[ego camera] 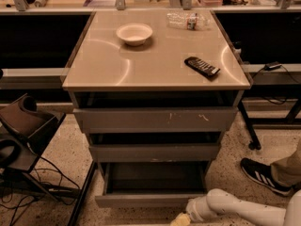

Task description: Close bottom drawer

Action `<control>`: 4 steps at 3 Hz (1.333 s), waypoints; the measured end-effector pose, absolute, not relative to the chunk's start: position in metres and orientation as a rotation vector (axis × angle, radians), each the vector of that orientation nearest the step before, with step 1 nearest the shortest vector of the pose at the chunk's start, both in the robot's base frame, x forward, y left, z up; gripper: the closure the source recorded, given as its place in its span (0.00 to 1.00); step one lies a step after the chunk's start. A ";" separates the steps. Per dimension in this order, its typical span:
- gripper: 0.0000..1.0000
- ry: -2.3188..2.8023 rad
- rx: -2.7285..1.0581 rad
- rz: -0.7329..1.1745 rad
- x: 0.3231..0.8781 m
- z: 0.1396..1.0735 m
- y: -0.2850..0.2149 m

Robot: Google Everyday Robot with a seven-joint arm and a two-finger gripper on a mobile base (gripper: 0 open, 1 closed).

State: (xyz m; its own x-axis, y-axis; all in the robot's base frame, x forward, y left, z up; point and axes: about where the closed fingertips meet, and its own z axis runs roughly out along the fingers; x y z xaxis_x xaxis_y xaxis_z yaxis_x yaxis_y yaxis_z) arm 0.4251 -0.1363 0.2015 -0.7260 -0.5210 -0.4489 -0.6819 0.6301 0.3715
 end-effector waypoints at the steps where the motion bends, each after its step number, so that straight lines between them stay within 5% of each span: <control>1: 0.00 2.567 -0.964 0.745 0.441 0.199 -0.138; 4: 0.00 2.578 -0.895 0.714 0.581 0.230 -0.151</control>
Offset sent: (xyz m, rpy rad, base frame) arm 0.1626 -0.0174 0.0156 -0.0564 0.0087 -0.0522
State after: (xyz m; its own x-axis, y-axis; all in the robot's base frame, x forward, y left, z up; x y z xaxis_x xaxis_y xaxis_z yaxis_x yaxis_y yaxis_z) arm 0.5810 -0.1510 0.2304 -0.7524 -0.4856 -0.4450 -0.6453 0.6789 0.3504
